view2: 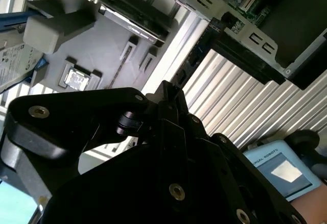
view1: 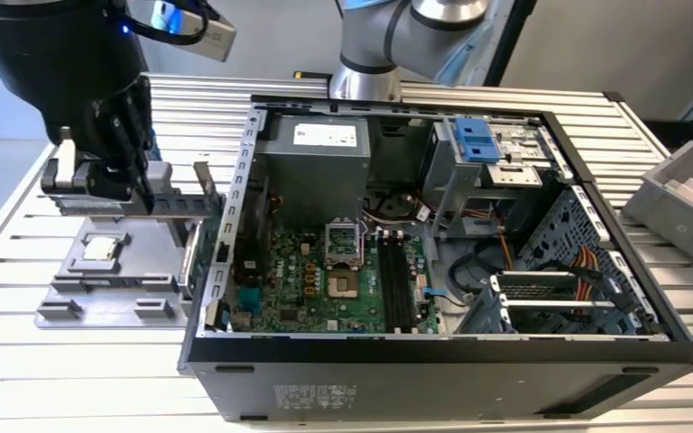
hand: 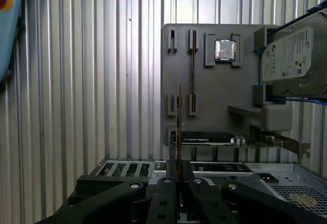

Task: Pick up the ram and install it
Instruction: 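Pick up the ram and move it above insertion slot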

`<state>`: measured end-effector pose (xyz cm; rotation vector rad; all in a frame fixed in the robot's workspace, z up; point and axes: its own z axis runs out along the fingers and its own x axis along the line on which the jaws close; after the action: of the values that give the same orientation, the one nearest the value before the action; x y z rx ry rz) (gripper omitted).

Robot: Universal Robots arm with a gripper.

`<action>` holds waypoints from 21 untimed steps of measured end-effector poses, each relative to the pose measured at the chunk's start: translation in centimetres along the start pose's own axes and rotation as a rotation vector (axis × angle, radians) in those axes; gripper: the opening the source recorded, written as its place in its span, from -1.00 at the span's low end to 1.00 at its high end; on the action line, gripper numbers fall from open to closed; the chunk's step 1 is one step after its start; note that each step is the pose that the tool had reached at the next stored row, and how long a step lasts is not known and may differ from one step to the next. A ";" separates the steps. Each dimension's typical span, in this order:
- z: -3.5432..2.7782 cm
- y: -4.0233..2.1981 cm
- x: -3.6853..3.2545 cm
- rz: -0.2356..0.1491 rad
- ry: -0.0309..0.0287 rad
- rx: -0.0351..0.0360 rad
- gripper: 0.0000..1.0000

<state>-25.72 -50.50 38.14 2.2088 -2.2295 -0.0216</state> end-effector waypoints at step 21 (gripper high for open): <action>-0.06 -4.58 -0.05 -0.002 0.0000 -0.0006 -1.00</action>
<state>-21.14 -50.49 38.14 2.2102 -2.2275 -0.0222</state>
